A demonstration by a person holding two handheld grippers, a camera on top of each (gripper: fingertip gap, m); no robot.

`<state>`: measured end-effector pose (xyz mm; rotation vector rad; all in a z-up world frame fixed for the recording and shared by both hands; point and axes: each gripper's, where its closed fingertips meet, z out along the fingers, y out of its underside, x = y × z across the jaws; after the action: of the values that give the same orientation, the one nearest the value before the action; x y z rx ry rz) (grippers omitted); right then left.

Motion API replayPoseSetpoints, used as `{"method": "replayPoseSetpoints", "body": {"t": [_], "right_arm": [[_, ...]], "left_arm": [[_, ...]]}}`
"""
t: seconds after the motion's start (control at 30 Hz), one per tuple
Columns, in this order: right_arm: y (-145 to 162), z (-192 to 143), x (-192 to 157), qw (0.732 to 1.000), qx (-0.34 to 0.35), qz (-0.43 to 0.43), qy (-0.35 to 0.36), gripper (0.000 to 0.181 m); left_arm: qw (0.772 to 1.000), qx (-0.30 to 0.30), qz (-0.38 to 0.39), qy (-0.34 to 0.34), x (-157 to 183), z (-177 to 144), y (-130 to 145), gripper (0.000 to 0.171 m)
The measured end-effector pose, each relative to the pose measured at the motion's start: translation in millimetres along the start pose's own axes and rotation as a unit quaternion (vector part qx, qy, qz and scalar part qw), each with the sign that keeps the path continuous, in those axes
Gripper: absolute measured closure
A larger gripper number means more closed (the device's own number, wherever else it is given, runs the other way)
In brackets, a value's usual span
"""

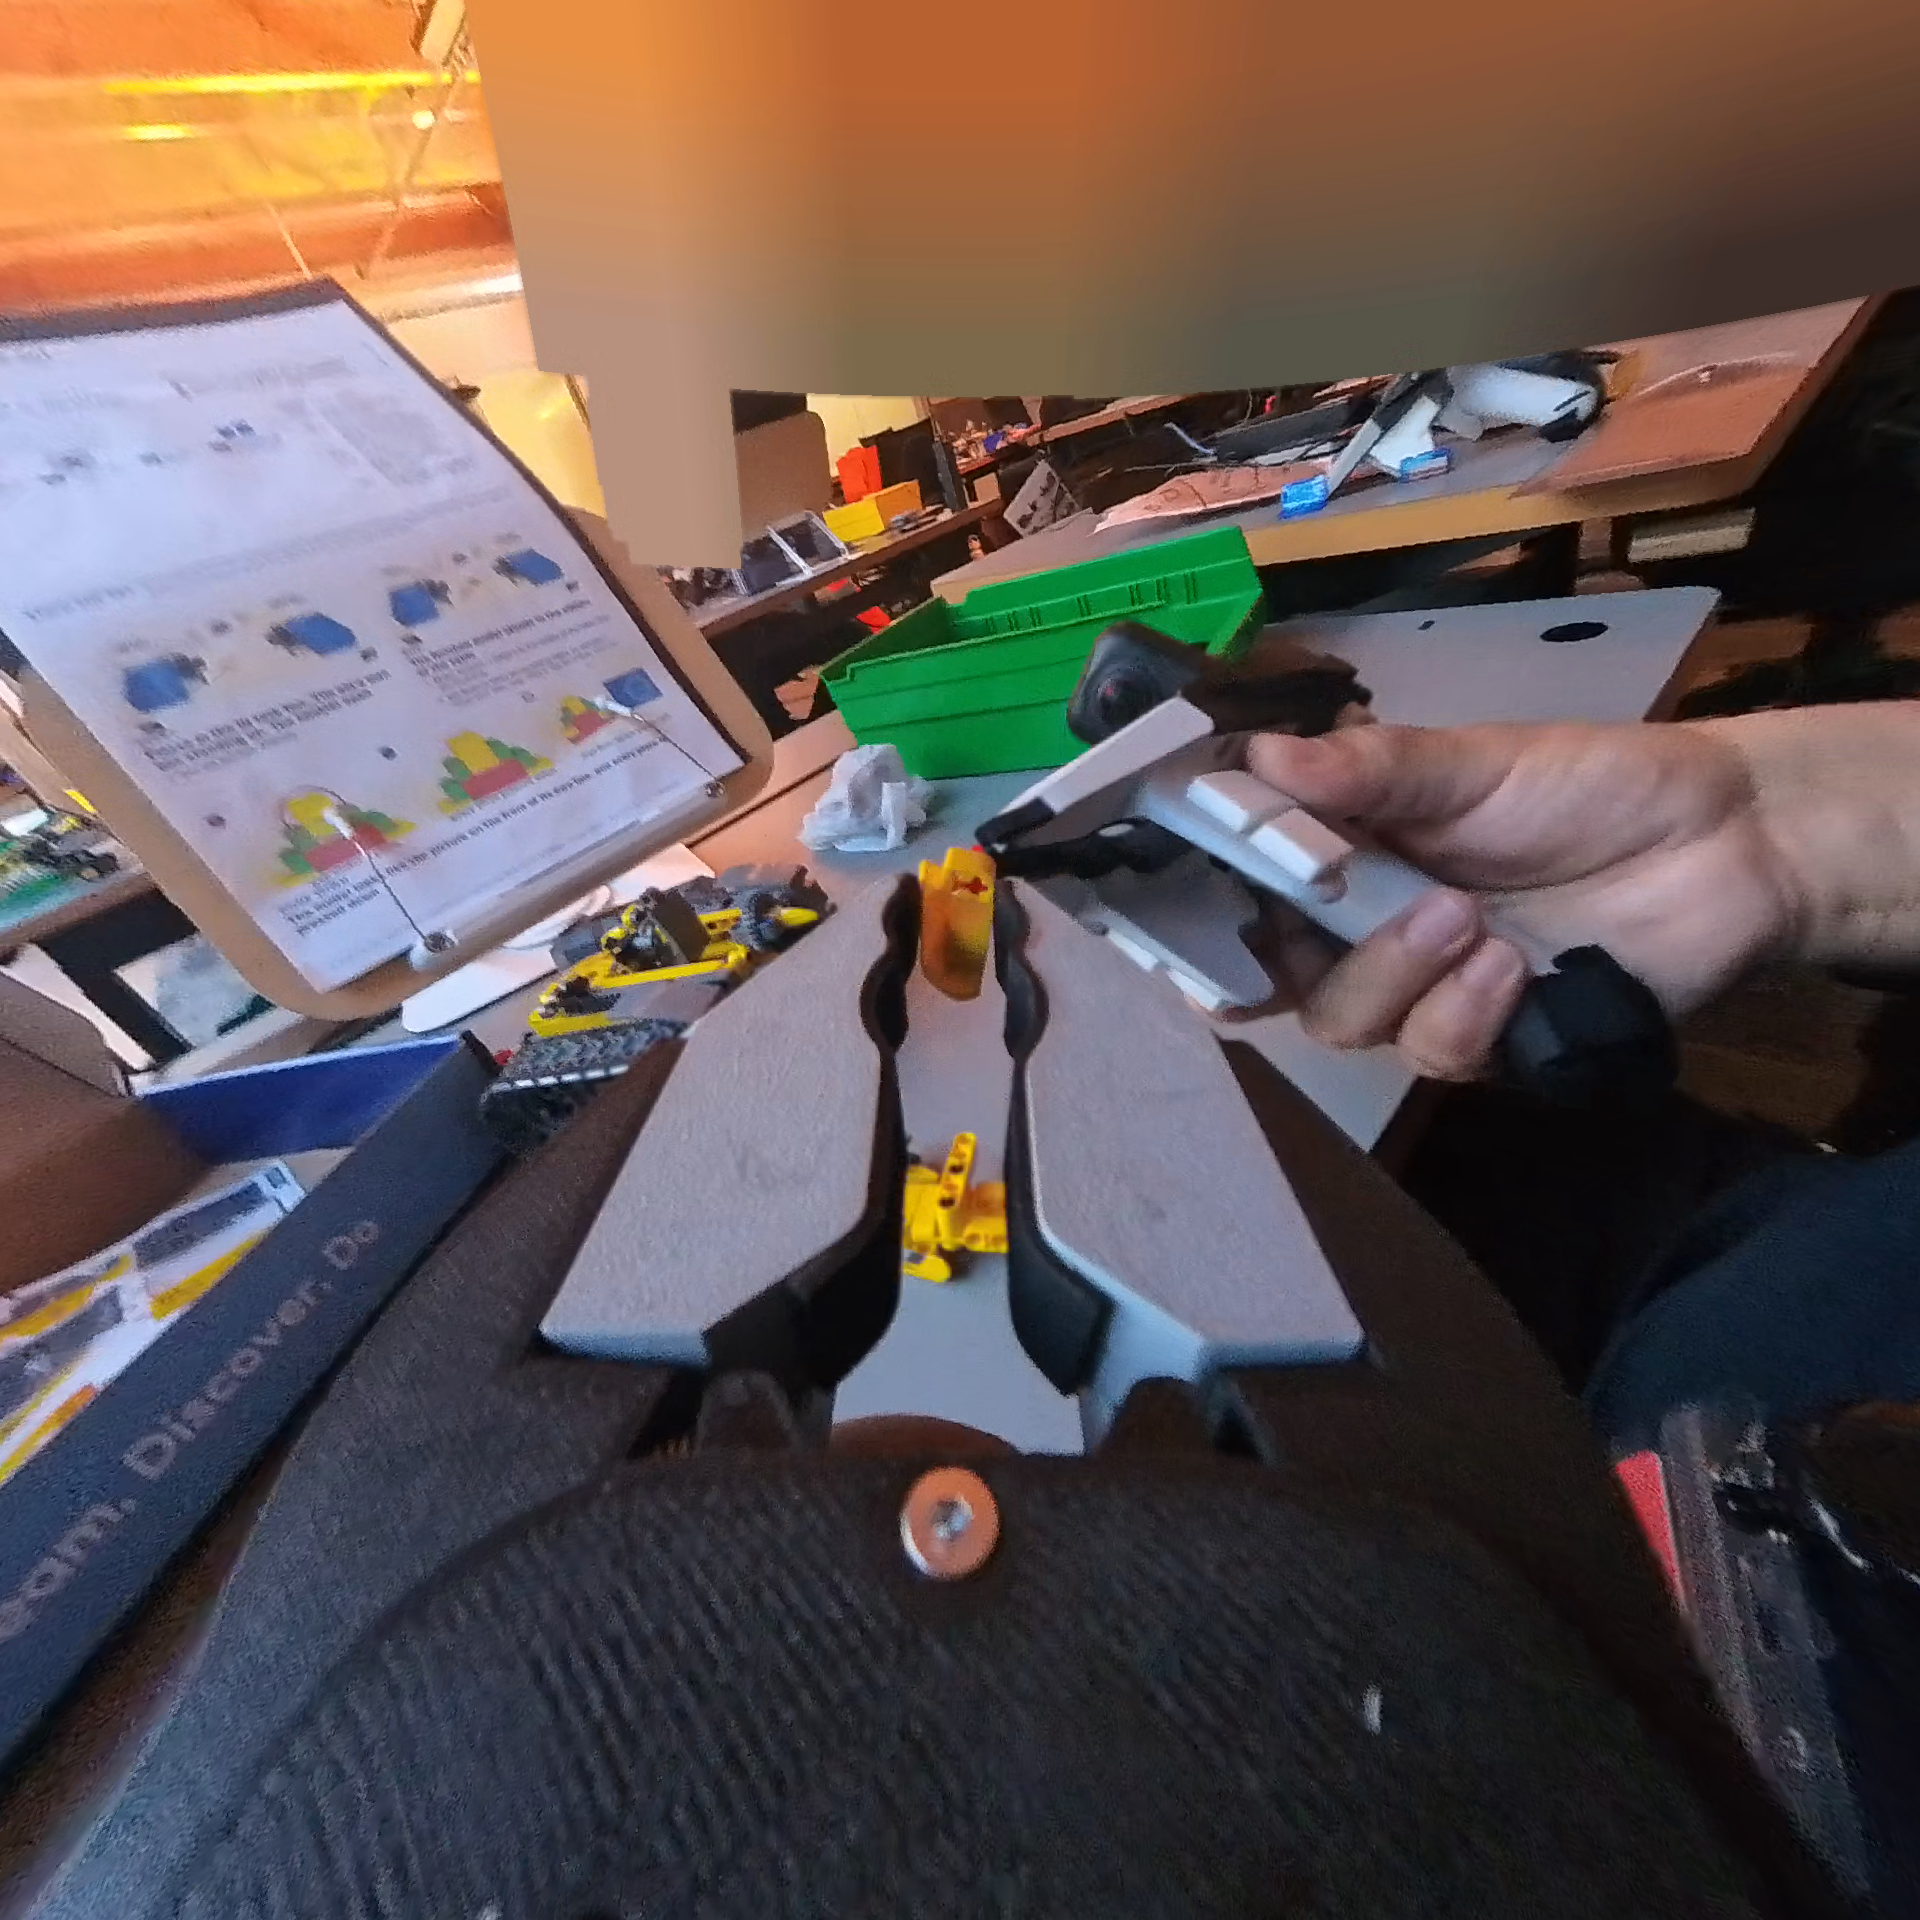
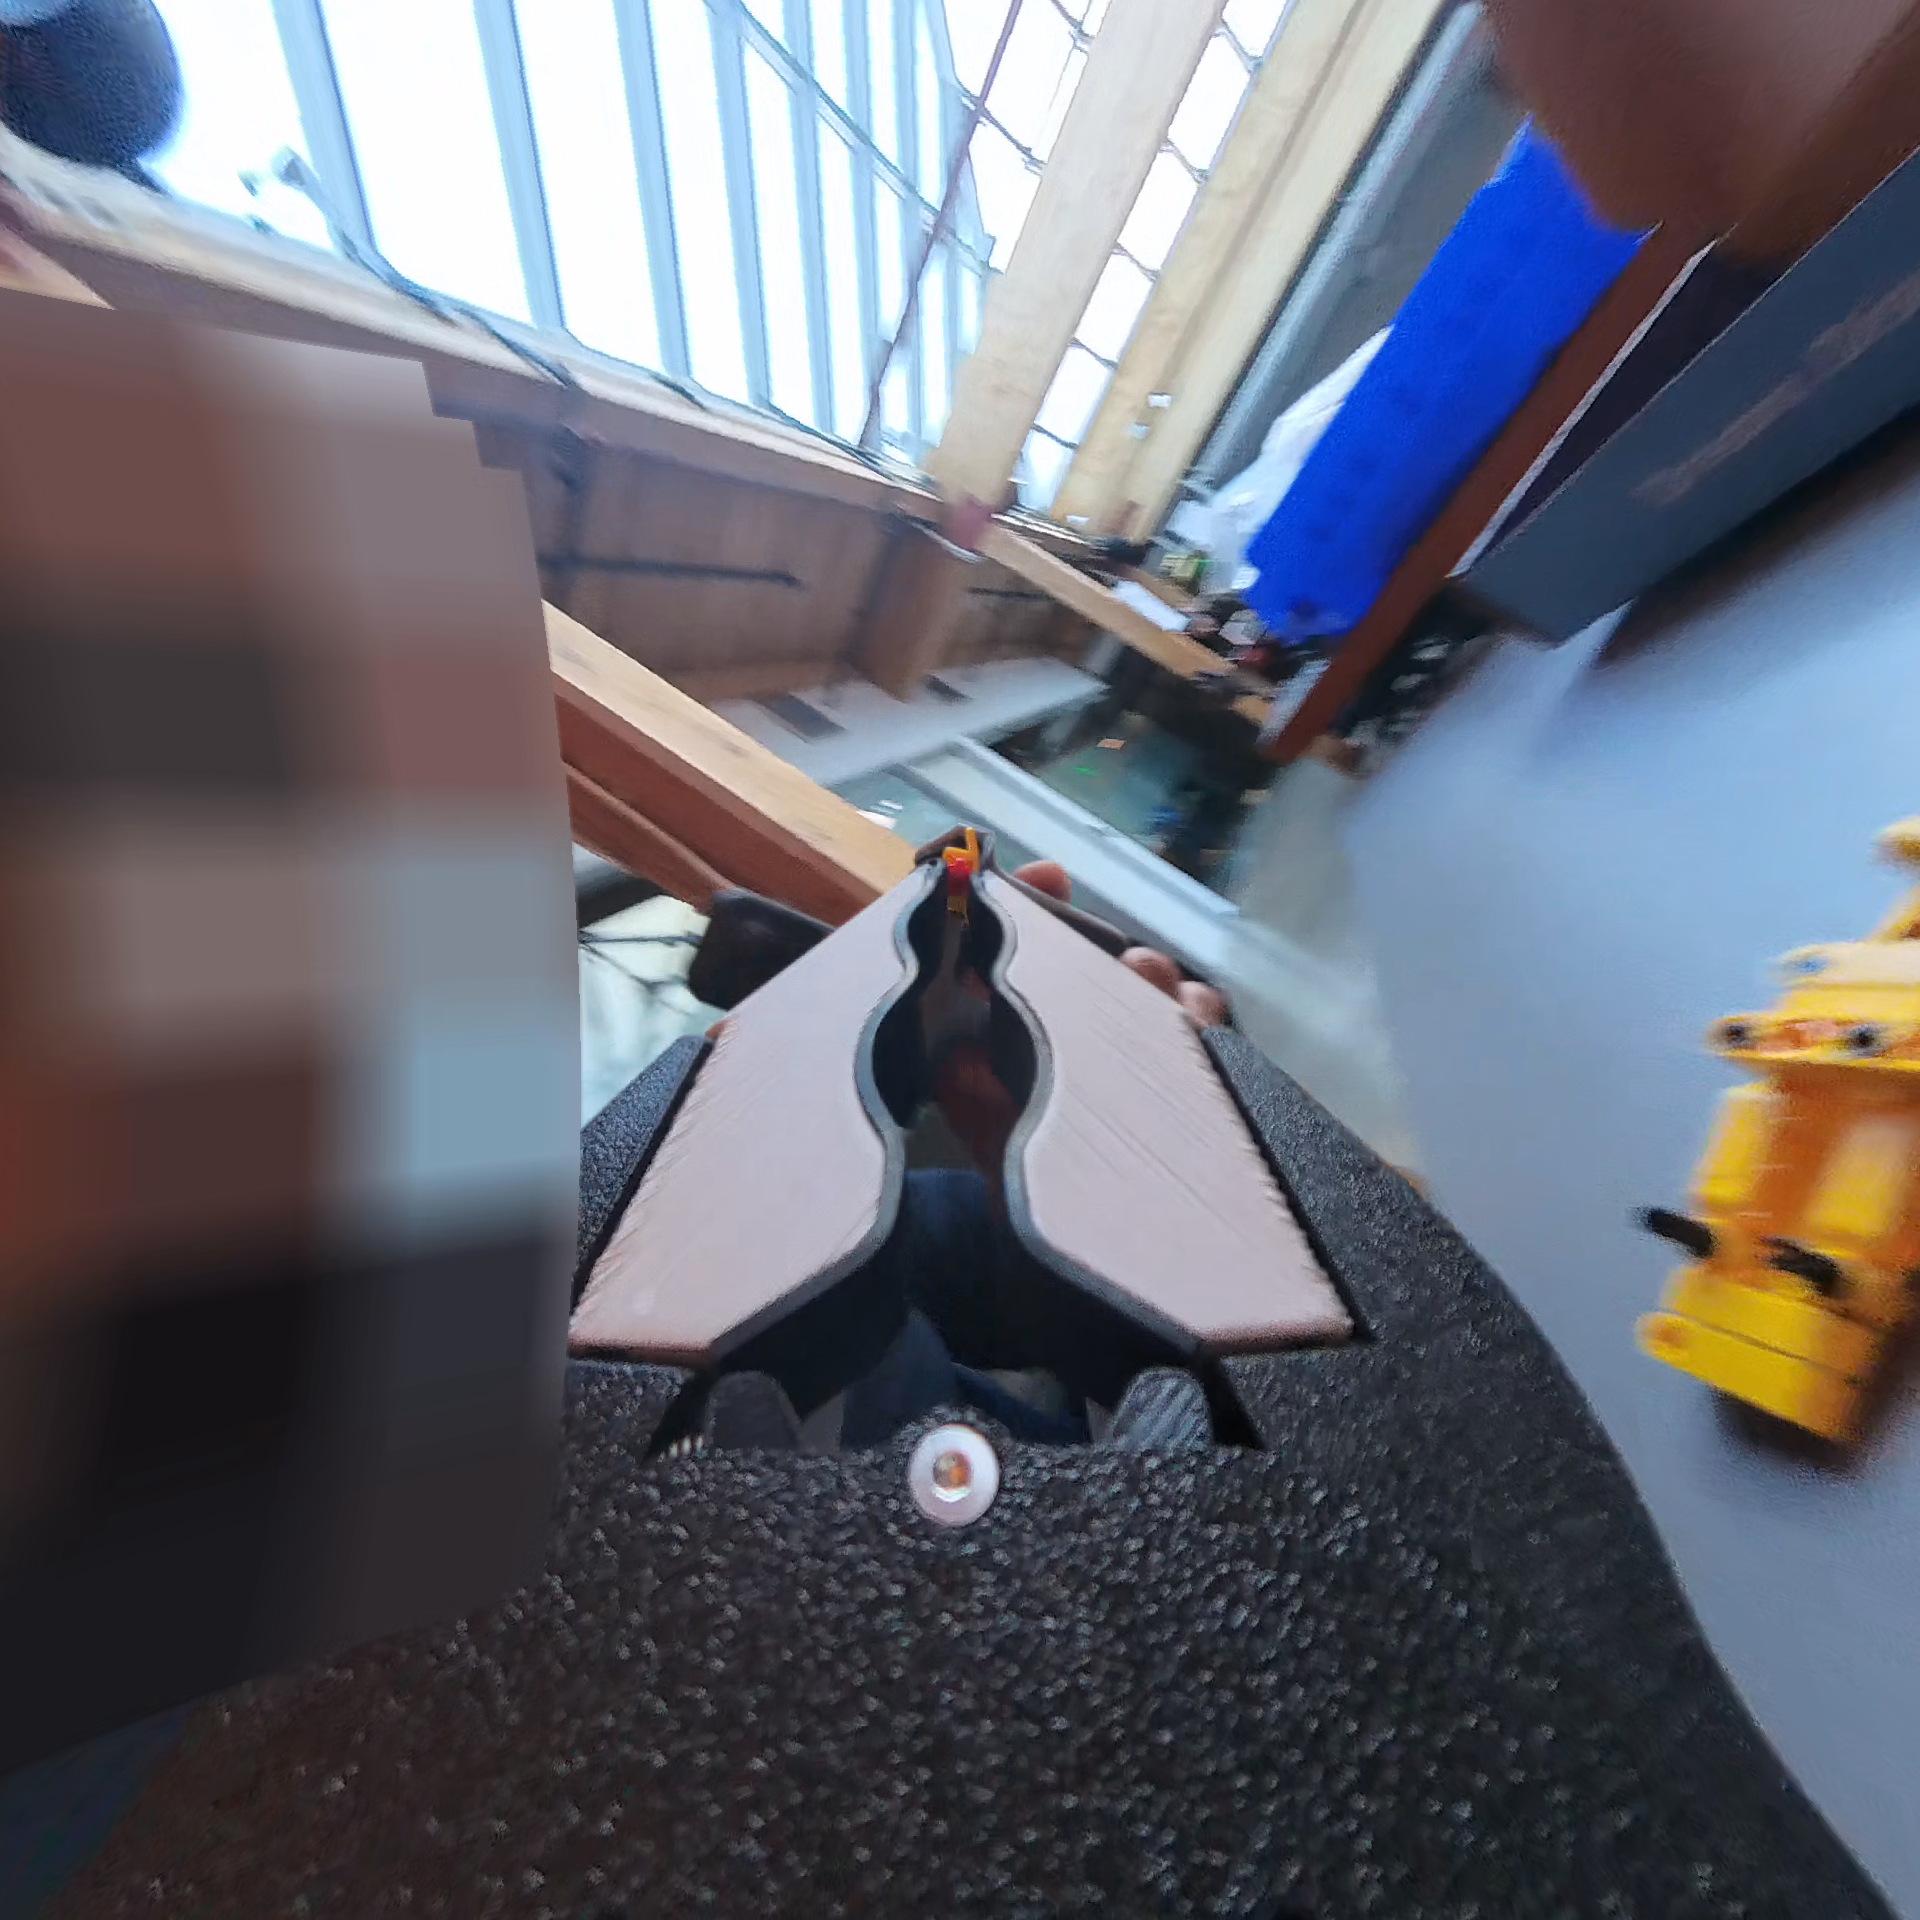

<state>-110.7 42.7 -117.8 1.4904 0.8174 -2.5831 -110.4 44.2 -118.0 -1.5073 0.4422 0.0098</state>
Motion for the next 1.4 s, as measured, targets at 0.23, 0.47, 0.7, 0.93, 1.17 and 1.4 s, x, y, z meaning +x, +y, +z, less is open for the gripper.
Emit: {"method": "replayPoseSetpoints", "body": {"t": [0.23,0.47,0.7,0.93,1.17,1.4], "right_arm": [[2,-11,10,0.992,-0.027,-0.11,0.056,0.179],[11,-12,6,0.965,-0.084,-0.23,0.093,0.18],[26,-13,-4,0.901,-0.178,-0.376,0.123,0.181],[39,-11,-30,0.837,-0.235,-0.481,0.109,0.169],[52,-14,-49,0.778,-0.272,-0.558,0.094,0.167],[64,-12,-62,0.766,-0.272,-0.578,0.073,0.168]], "left_arm": [[0.998,-0.031,-0.045,0.03,7,6,19,0.16],[0.988,-0.032,-0.117,0.094,18,5,24,0.16],[0.994,0.038,-0.009,0.104,25,-4,13,0.161],[0.973,0.153,0.152,0.076,41,-23,-15,0.161],[0.97,0.183,0.113,0.116,52,-27,-22,0.16],[0.92,0.268,-0.069,0.278,72,-54,-46,0.161]]}}
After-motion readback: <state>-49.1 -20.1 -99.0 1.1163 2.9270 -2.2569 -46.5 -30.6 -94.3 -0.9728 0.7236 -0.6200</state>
